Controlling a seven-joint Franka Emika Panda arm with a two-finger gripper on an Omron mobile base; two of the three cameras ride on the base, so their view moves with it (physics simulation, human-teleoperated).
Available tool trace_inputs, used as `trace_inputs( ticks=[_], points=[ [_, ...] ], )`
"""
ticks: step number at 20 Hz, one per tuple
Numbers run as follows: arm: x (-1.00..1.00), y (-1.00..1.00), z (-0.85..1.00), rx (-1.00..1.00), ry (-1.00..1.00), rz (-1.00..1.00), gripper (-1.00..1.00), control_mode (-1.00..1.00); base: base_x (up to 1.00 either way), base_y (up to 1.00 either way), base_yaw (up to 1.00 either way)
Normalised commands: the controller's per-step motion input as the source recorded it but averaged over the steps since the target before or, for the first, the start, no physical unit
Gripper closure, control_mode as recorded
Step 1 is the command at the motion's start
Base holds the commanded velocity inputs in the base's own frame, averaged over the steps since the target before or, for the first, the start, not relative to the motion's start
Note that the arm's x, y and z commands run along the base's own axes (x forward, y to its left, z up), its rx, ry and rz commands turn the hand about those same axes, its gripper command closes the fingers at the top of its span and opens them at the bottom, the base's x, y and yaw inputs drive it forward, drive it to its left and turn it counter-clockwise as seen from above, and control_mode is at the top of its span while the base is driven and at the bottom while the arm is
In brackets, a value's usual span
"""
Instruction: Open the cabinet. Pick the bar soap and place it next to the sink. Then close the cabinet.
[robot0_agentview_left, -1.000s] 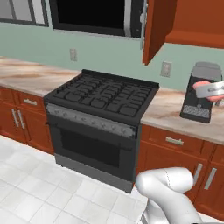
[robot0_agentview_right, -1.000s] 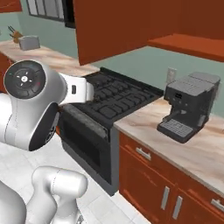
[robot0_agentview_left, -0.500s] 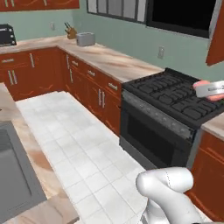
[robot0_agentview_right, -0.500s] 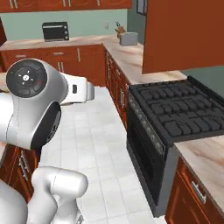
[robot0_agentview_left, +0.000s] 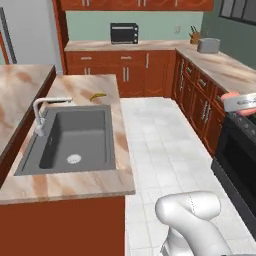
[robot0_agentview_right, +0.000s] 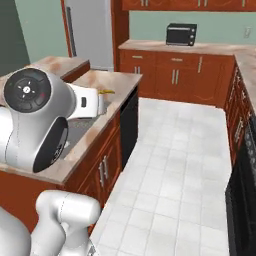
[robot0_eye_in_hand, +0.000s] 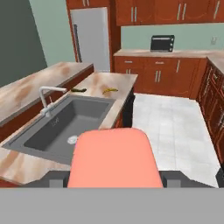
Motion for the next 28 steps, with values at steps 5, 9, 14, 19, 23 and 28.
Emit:
trace_inputs(
  ticks=[5,9,14,19,23,28],
  points=[
    [0.0,0.0,0.0,0.0,0.0,0.0,1.0,1.0,-0.02,0.2,0.75],
    [0.0,0.0,0.0,0.0,0.0,0.0,1.0,1.0,0.29,-0.01,0.4],
    [0.0,0.0,0.0,0.0,0.0,0.0,1.0,1.0,0.4,-0.02,0.13],
    [0.0,0.0,0.0,0.0,0.0,0.0,1.0,1.0,0.48,-0.02,0.19],
    [0.0,0.0,0.0,0.0,0.0,0.0,1.0,1.0,0.12,0.12,0.33],
    [0.0,0.0,0.0,0.0,0.0,0.0,1.0,1.0,0.02,0.22,0.39]
  ],
)
